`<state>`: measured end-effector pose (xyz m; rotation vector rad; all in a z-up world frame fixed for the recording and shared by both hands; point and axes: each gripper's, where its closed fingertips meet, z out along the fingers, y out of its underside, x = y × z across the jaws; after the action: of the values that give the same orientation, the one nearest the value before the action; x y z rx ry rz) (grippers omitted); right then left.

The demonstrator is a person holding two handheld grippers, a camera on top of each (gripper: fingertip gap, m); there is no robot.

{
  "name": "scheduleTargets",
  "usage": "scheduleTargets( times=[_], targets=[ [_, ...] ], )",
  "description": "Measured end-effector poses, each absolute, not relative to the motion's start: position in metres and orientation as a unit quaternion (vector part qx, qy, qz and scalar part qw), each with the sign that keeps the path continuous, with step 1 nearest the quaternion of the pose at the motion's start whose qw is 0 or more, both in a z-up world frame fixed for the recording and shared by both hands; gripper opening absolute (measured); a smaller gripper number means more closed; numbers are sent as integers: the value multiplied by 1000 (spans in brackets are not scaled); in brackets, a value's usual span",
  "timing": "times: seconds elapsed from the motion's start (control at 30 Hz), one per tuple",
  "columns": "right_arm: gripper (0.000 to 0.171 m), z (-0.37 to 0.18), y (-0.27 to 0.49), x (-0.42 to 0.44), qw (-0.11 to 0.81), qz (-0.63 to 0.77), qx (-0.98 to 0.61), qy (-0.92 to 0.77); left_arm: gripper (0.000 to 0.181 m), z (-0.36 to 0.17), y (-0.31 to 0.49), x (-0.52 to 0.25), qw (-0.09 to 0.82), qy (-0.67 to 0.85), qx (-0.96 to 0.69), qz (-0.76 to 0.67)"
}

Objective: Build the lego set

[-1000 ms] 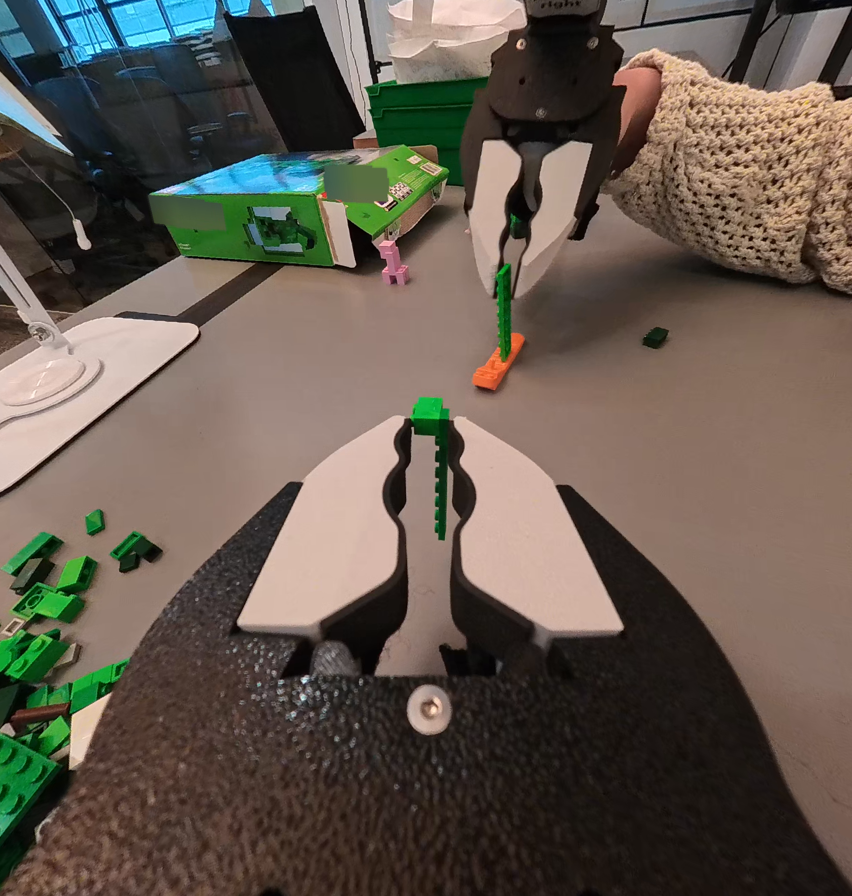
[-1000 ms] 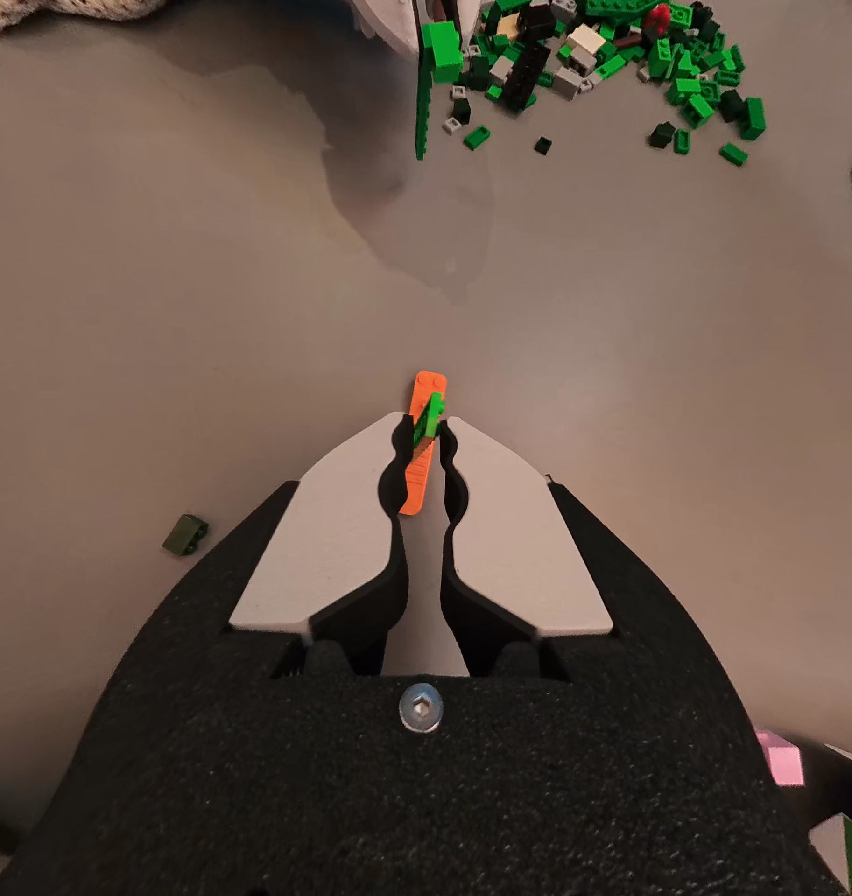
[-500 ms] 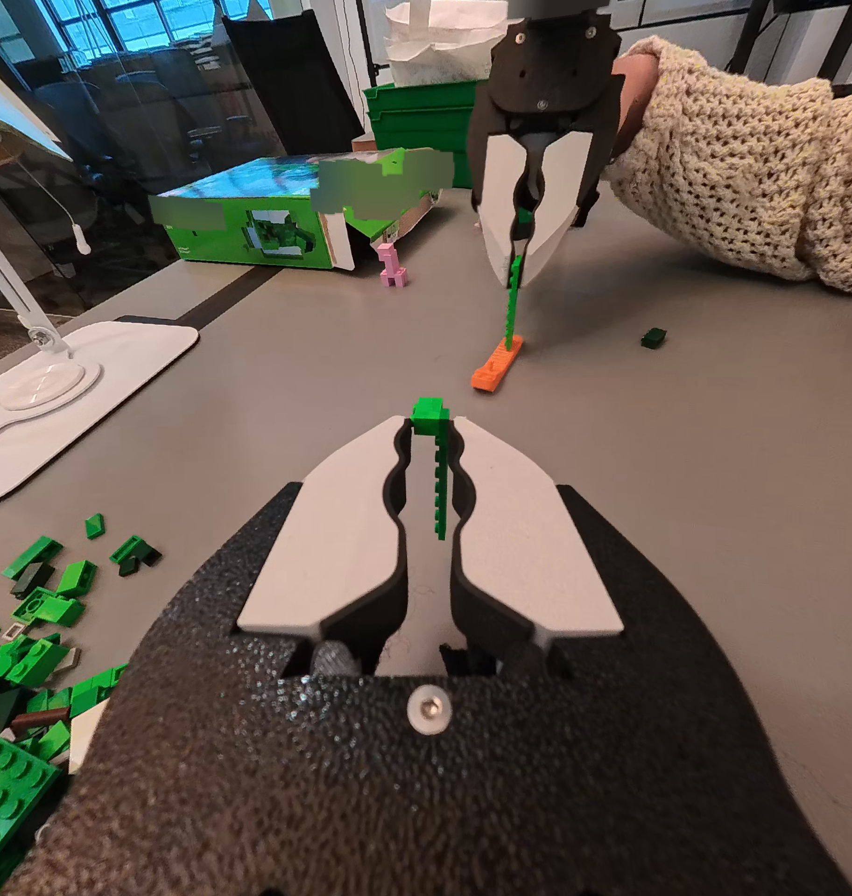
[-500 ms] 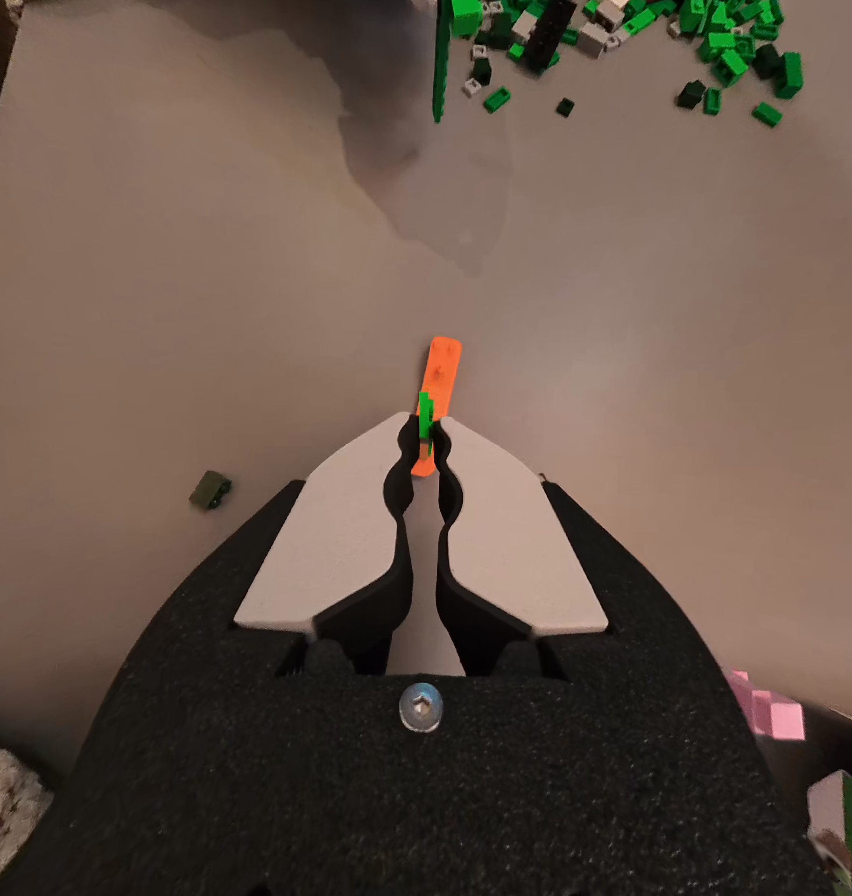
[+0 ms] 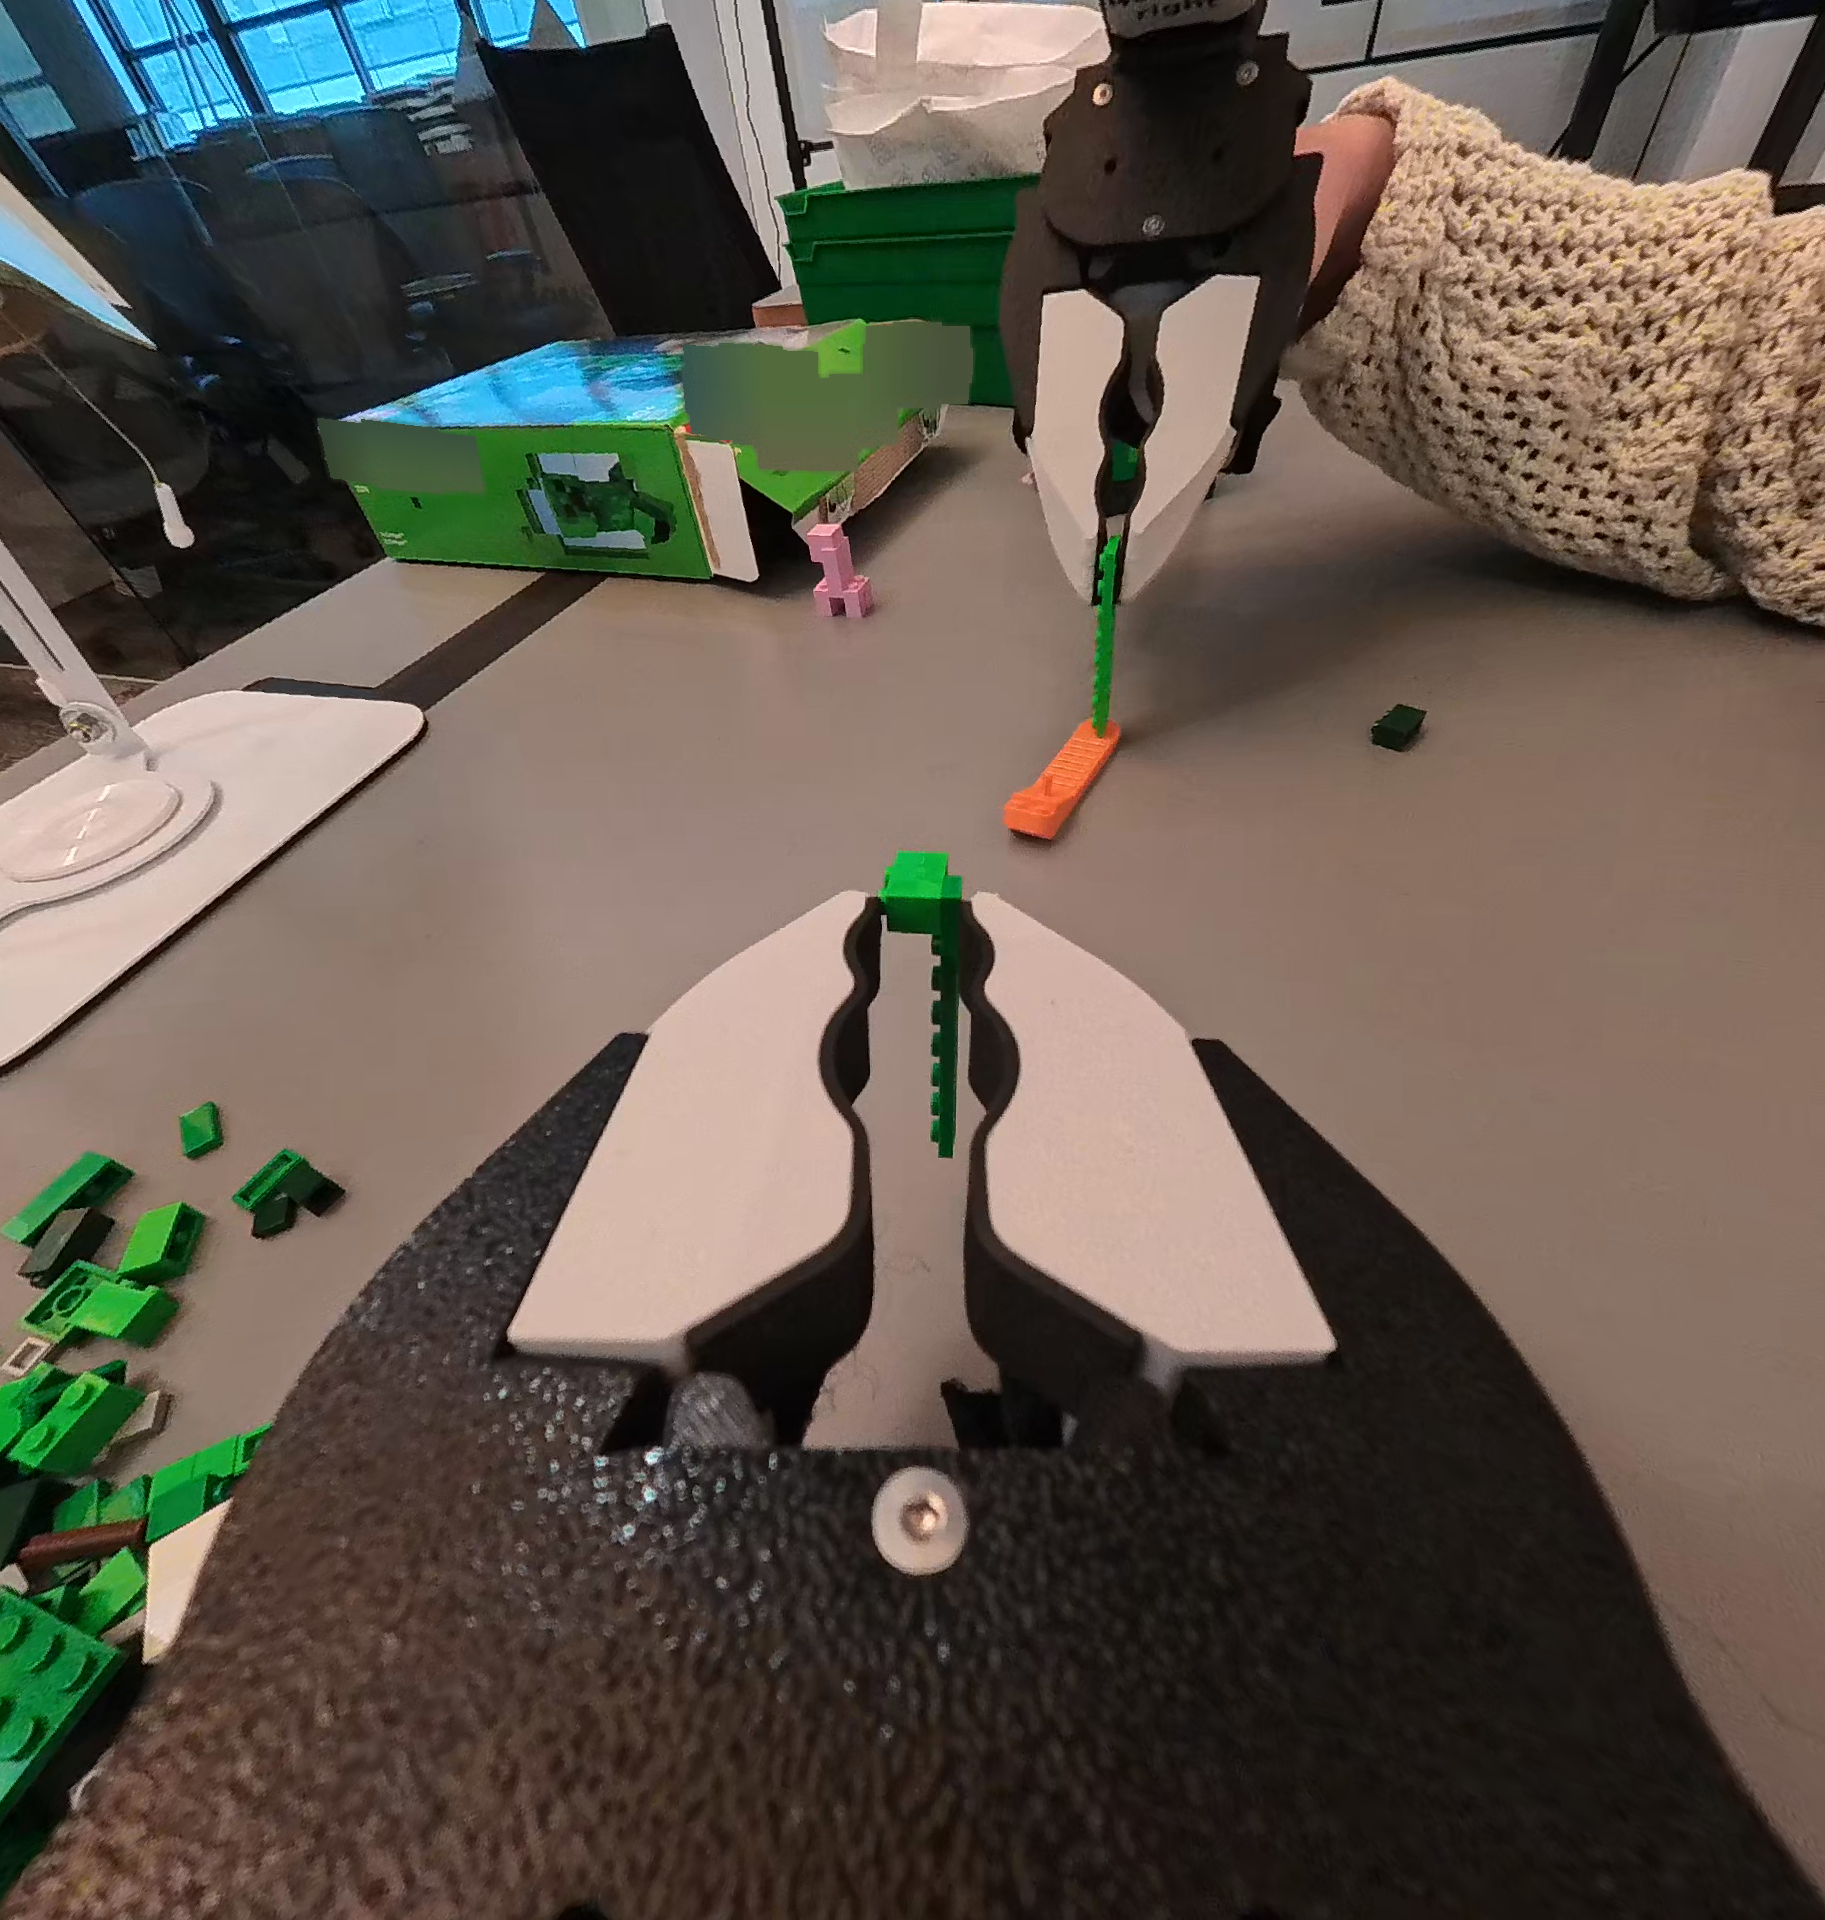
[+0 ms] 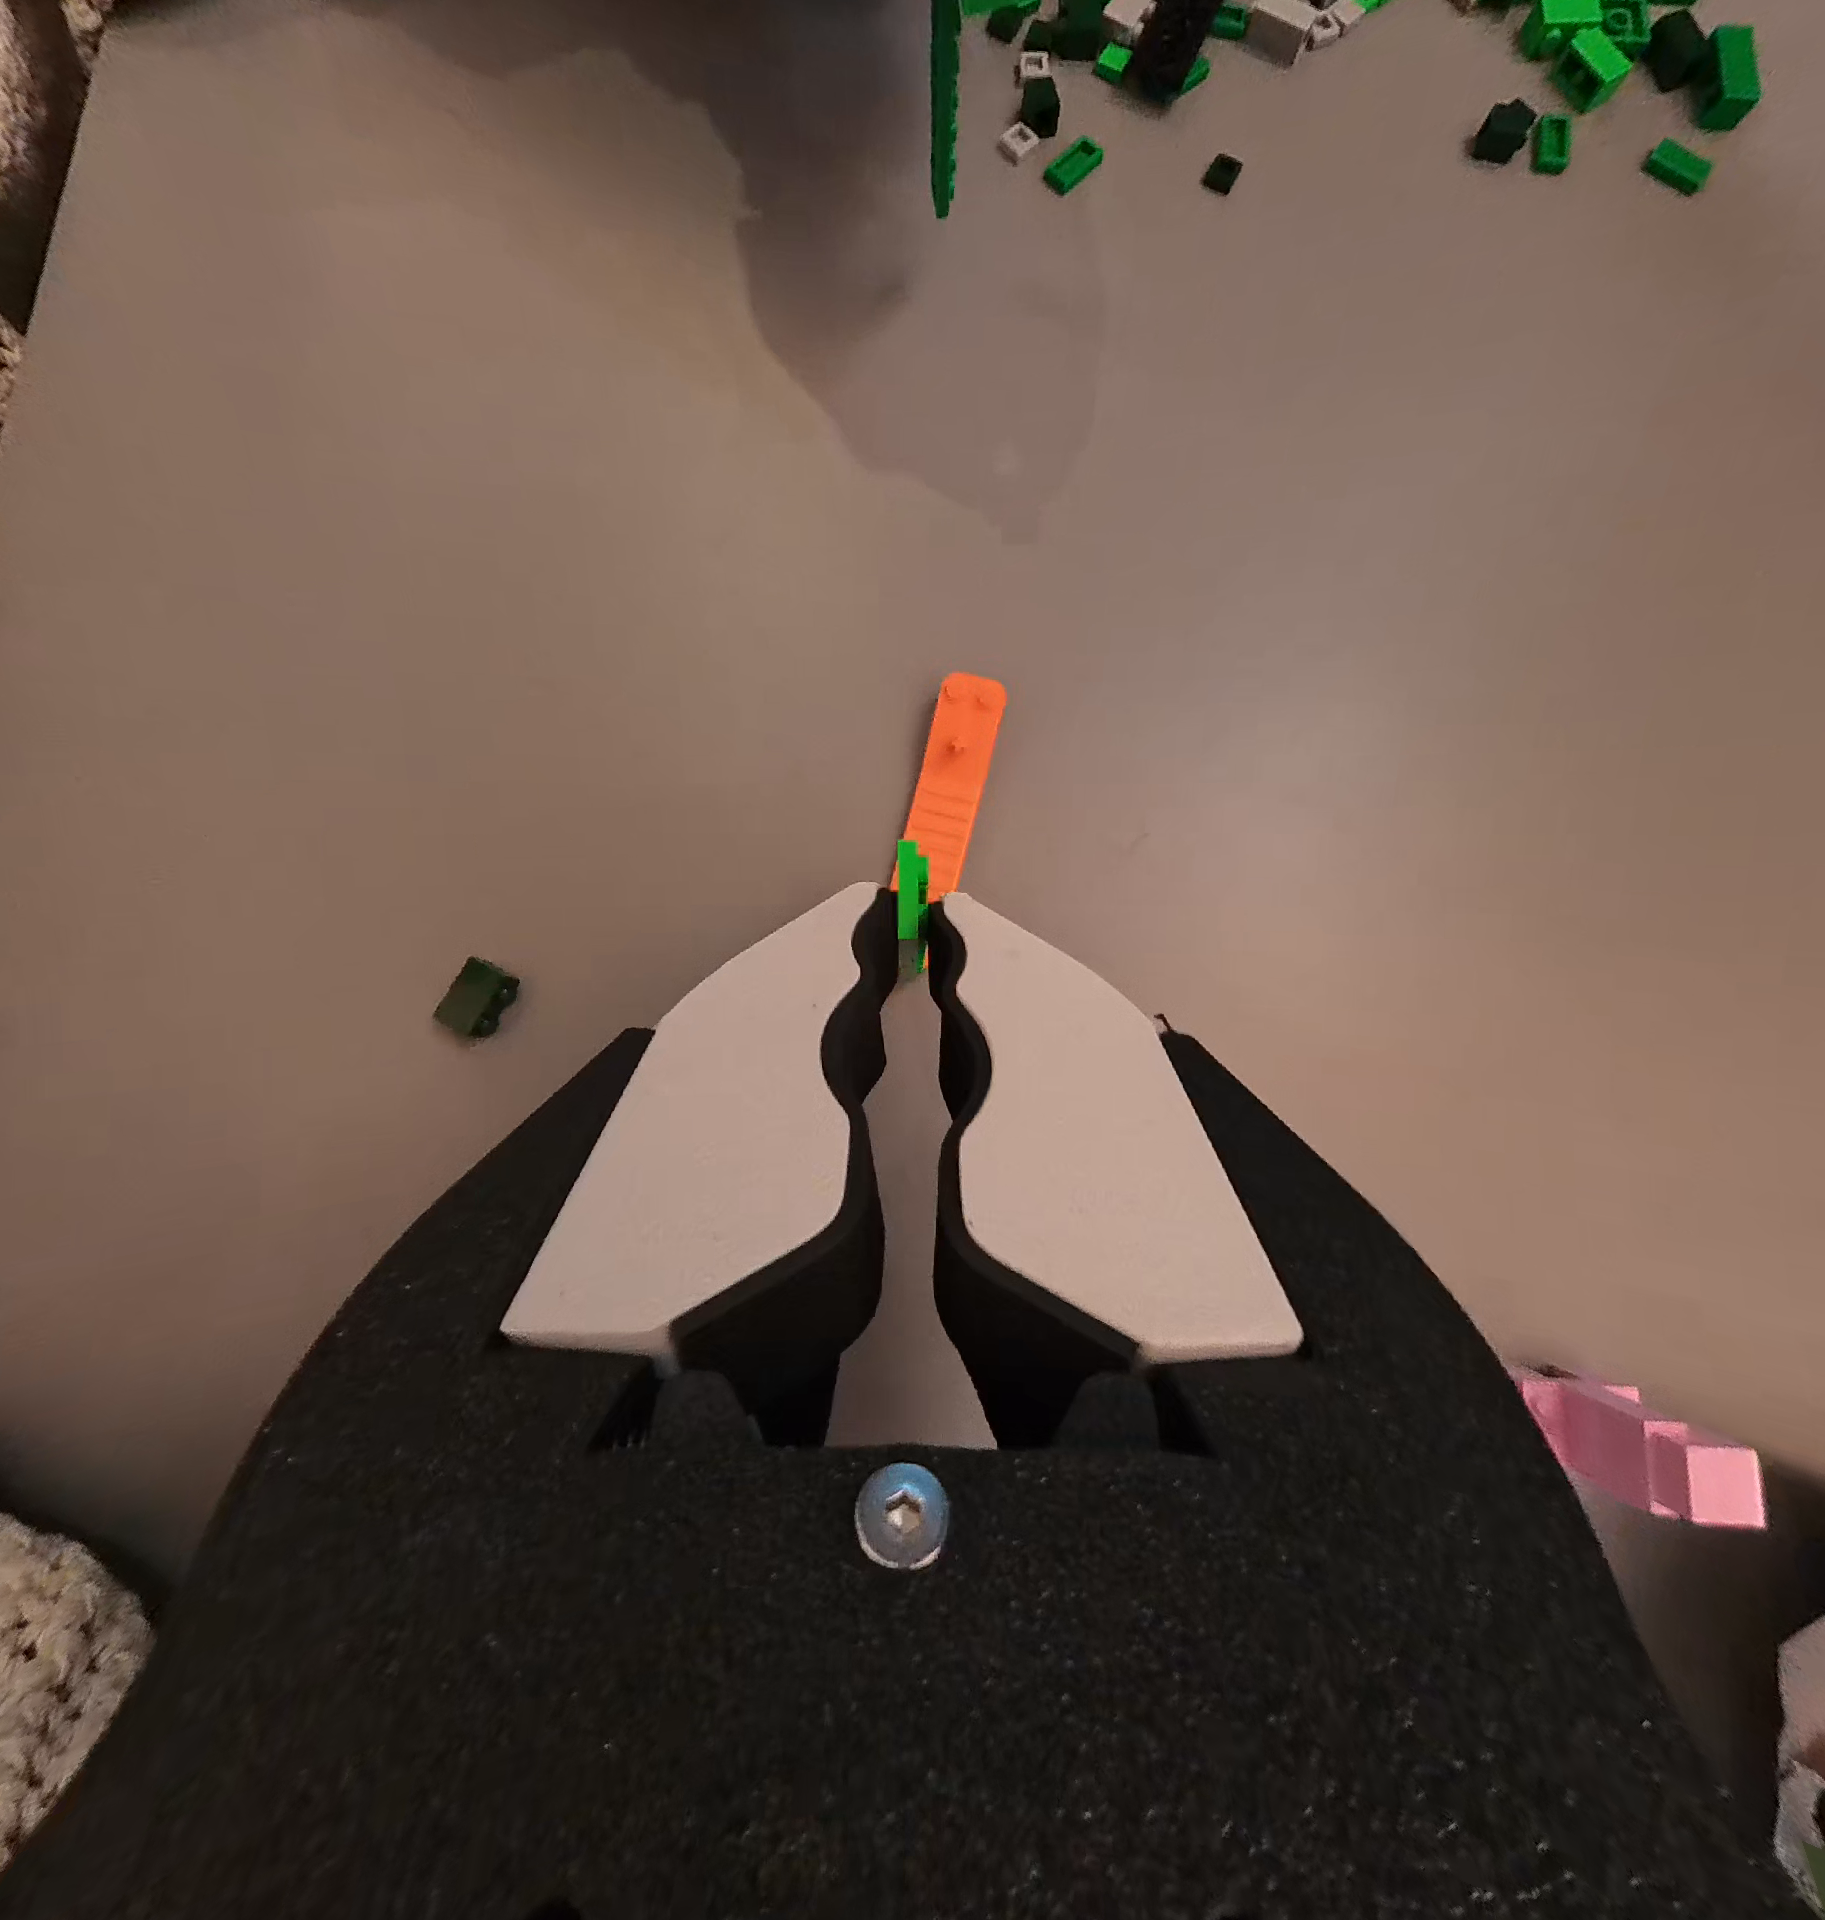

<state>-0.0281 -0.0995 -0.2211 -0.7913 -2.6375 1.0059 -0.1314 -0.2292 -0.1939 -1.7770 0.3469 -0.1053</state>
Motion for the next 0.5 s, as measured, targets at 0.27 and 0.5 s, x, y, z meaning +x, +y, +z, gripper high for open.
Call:
scheduleTargets(
  times=[0.27,0.5],
  targets=[
    [5,-212,-119,-14,121,365,-259,-886,13,-187,-225,-122,635,148,-757,-50],
    [5,-206,-128,0,149,382,-265,-873,13,-183,-222,-106,643,162,-745,-69]
  ],
)
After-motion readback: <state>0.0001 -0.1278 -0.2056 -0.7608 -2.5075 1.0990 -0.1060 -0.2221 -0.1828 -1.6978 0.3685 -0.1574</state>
